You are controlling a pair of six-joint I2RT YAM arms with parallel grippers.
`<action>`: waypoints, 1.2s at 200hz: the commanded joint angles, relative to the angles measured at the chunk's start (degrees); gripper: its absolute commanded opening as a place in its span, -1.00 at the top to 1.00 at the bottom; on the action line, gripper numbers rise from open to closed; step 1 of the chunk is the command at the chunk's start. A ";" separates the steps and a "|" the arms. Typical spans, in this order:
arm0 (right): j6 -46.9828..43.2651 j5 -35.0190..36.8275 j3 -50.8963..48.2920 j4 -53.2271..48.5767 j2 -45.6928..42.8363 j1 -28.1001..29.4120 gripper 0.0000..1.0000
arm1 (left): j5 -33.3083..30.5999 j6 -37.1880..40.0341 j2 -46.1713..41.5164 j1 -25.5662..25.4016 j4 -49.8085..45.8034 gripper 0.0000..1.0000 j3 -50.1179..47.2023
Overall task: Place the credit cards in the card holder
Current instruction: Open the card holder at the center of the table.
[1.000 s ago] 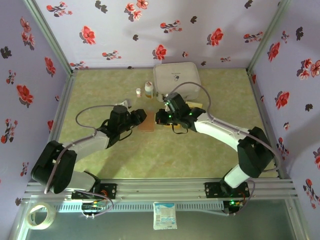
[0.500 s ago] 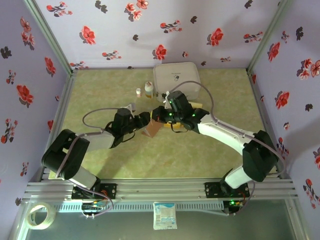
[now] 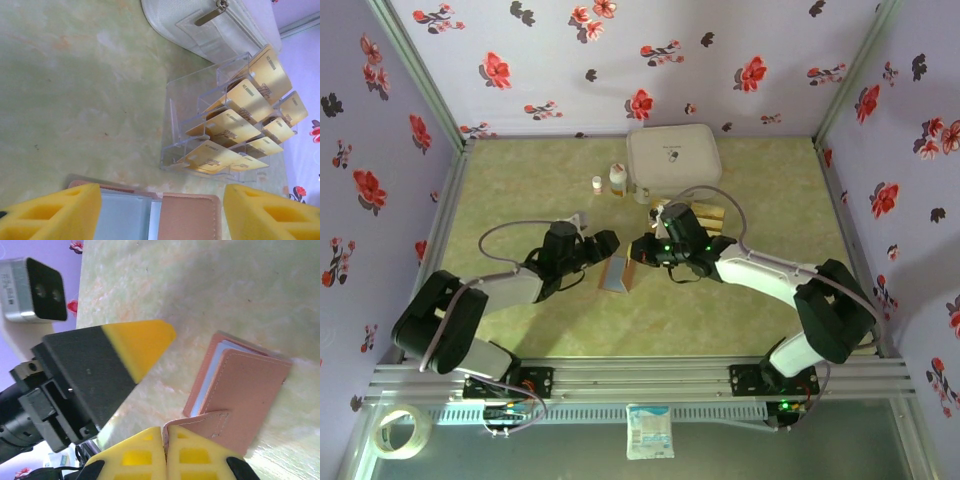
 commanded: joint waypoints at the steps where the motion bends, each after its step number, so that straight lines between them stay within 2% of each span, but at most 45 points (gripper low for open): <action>1: 0.81 -1.93 -1.27 4.53 -1.53 -0.42 1.00 | -2.42 3.54 -2.19 -0.23 -5.71 -0.32 -0.52; 53: -0.60 -0.94 -6.75 4.38 -5.12 -1.99 1.00 | -6.27 8.83 -3.21 -0.42 -18.94 -0.35 2.76; 82: -1.08 -0.53 -9.73 4.27 -6.77 -3.44 1.00 | -6.24 11.18 -1.58 -0.45 -22.85 -0.38 4.66; 240: -2.68 0.25 -20.66 4.93 -9.80 -7.30 1.00 | -3.83 13.92 4.72 -2.04 -24.43 -0.43 8.57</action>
